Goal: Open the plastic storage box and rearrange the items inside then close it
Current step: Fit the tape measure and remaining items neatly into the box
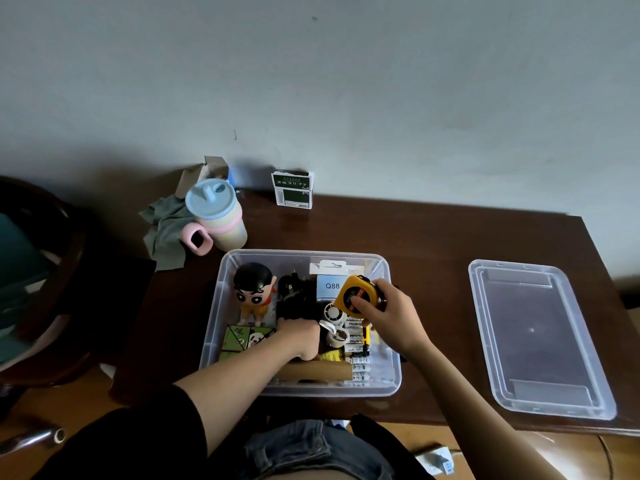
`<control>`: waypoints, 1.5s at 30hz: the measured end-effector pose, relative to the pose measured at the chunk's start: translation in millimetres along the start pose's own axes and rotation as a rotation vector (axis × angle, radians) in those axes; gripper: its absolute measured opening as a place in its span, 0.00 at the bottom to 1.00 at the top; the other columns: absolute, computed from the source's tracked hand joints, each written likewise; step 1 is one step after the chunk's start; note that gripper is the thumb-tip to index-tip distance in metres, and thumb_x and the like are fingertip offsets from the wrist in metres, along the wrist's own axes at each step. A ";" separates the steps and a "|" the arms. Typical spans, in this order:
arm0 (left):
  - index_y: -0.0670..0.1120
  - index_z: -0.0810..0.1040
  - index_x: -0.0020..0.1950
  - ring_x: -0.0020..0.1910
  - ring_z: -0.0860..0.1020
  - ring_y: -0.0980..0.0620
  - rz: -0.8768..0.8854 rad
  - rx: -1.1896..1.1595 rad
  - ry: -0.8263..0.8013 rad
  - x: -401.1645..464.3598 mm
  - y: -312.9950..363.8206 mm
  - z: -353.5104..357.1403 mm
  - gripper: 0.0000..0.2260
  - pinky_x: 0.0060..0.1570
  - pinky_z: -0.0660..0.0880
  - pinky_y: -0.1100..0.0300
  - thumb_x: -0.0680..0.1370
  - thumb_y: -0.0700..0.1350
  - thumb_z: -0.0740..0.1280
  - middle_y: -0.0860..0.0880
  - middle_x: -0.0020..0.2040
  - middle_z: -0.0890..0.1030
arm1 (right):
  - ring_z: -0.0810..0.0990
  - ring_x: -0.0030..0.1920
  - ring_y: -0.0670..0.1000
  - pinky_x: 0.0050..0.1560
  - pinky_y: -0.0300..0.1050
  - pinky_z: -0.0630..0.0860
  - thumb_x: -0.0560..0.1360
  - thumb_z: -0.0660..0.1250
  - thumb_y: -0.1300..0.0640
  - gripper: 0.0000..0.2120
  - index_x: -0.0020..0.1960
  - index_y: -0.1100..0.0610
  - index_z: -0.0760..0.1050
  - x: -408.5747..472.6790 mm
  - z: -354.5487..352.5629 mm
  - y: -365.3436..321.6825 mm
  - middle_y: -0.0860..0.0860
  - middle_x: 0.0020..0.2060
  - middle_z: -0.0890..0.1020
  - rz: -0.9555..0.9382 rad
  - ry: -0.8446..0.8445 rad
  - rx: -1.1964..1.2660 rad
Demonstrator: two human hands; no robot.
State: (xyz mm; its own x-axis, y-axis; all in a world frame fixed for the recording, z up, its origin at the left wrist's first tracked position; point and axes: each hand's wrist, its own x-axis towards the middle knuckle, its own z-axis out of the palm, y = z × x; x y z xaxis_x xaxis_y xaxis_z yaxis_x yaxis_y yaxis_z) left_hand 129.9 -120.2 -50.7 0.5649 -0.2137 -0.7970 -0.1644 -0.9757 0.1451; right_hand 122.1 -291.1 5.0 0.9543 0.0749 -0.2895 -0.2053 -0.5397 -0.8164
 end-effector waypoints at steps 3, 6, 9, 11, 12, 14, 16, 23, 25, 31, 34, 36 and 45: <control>0.42 0.75 0.62 0.60 0.74 0.42 -0.019 -0.024 -0.021 -1.1 0.7 -1.5 0.14 0.64 0.69 0.45 0.78 0.41 0.60 0.44 0.61 0.77 | 0.82 0.37 0.54 0.36 0.50 0.80 0.74 0.69 0.50 0.08 0.48 0.54 0.74 0.6 0.7 -0.3 0.50 0.40 0.82 0.000 0.002 -0.007; 0.38 0.75 0.56 0.57 0.76 0.41 -0.007 -0.064 -0.060 -3.6 1.5 -8.5 0.15 0.56 0.72 0.50 0.77 0.48 0.65 0.42 0.58 0.77 | 0.82 0.37 0.54 0.37 0.52 0.80 0.74 0.69 0.49 0.10 0.48 0.55 0.75 1.9 -1.1 1.0 0.51 0.40 0.82 0.005 0.014 -0.019; 0.41 0.72 0.39 0.43 0.75 0.47 0.028 -0.080 -0.083 -10.4 -3.2 -20.2 0.14 0.41 0.70 0.56 0.74 0.51 0.66 0.46 0.45 0.75 | 0.82 0.36 0.54 0.37 0.53 0.80 0.74 0.69 0.49 0.10 0.46 0.55 0.74 3.6 -2.7 3.0 0.52 0.39 0.82 0.010 0.039 -0.019; 0.44 0.70 0.35 0.35 0.70 0.49 0.038 -0.152 -0.086 -17.9 -8.8 -29.2 0.12 0.35 0.66 0.58 0.73 0.48 0.68 0.49 0.36 0.72 | 0.82 0.36 0.52 0.36 0.50 0.81 0.74 0.69 0.49 0.09 0.44 0.53 0.73 4.7 -2.6 3.6 0.50 0.38 0.81 0.011 0.077 -0.010; 0.44 0.73 0.38 0.35 0.71 0.49 0.052 -0.200 -0.084 -22.1 -12.2 -33.8 0.09 0.35 0.67 0.58 0.73 0.47 0.69 0.49 0.37 0.73 | 0.82 0.36 0.51 0.36 0.50 0.81 0.73 0.69 0.49 0.08 0.44 0.52 0.73 5.5 -2.5 3.6 0.49 0.37 0.81 0.010 0.100 -0.006; 0.46 0.79 0.43 0.37 0.74 0.50 0.097 -0.274 -0.083 -33.1 -18.5 -43.4 0.06 0.37 0.68 0.59 0.72 0.47 0.71 0.48 0.41 0.79 | 0.81 0.37 0.50 0.37 0.50 0.81 0.74 0.69 0.49 0.07 0.45 0.51 0.73 7.0 -2.5 3.2 0.47 0.37 0.80 0.010 0.134 -0.004; 0.44 0.84 0.47 0.39 0.76 0.53 0.135 -0.353 -0.067 -41.8 -21.2 -50.5 0.09 0.38 0.70 0.61 0.72 0.49 0.73 0.48 0.45 0.83 | 0.81 0.37 0.51 0.38 0.51 0.81 0.74 0.69 0.49 0.08 0.45 0.52 0.74 7.9 -3.1 2.2 0.47 0.37 0.80 0.008 0.154 -0.007; 0.43 0.77 0.39 0.33 0.70 0.47 0.036 -0.346 0.139 -46.1 11.1 -63.0 0.10 0.33 0.63 0.58 0.70 0.49 0.71 0.47 0.33 0.72 | 0.82 0.36 0.56 0.37 0.54 0.80 0.74 0.69 0.50 0.09 0.45 0.55 0.73 11.4 -8.3 -5.3 0.51 0.37 0.80 -0.014 0.219 -0.025; 0.42 0.79 0.41 0.35 0.76 0.47 0.029 -0.282 0.236 -48.7 19.6 -68.2 0.12 0.33 0.67 0.58 0.69 0.50 0.72 0.47 0.35 0.77 | 0.82 0.36 0.56 0.38 0.55 0.80 0.74 0.69 0.50 0.10 0.47 0.56 0.74 11.8 -10.7 -6.0 0.52 0.38 0.81 -0.015 0.227 -0.040; 0.45 0.69 0.31 0.29 0.71 0.50 0.024 -0.232 0.455 -41.5 35.9 -66.4 0.14 0.28 0.65 0.61 0.70 0.49 0.71 0.51 0.27 0.69 | 0.82 0.36 0.55 0.39 0.56 0.80 0.74 0.68 0.50 0.10 0.48 0.56 0.74 10.3 -13.7 -3.5 0.52 0.38 0.81 0.001 0.253 -0.056; 0.45 0.70 0.37 0.37 0.77 0.47 0.035 -0.252 0.520 -31.5 51.1 -56.0 0.12 0.32 0.68 0.58 0.74 0.50 0.69 0.50 0.31 0.73 | 0.81 0.36 0.54 0.39 0.56 0.79 0.74 0.69 0.50 0.11 0.47 0.57 0.74 10.5 -14.1 -3.4 0.51 0.37 0.81 0.003 0.273 -0.065; 0.44 0.74 0.44 0.43 0.79 0.46 0.080 -0.284 0.438 -25.1 54.4 -49.8 0.12 0.38 0.72 0.56 0.75 0.52 0.69 0.48 0.38 0.78 | 0.81 0.36 0.54 0.39 0.56 0.79 0.74 0.69 0.49 0.10 0.47 0.56 0.74 11.5 -14.8 -3.8 0.51 0.37 0.81 0.007 0.267 -0.054; 0.47 0.75 0.37 0.33 0.75 0.52 0.043 -0.303 0.396 -32.9 -9.9 -43.2 0.13 0.31 0.65 0.61 0.74 0.55 0.69 0.52 0.31 0.76 | 0.82 0.35 0.54 0.36 0.52 0.80 0.74 0.69 0.49 0.08 0.45 0.53 0.73 11.0 -11.1 0.3 0.50 0.36 0.81 0.021 0.223 -0.045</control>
State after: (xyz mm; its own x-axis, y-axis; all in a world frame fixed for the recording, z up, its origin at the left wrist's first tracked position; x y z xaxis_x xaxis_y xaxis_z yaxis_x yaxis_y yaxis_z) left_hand 147.9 -105.6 -0.6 0.8361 -0.1992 -0.5111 0.0147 -0.9233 0.3839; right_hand 134.9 -299.8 7.1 0.9754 -0.1211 -0.1842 -0.2202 -0.5764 -0.7869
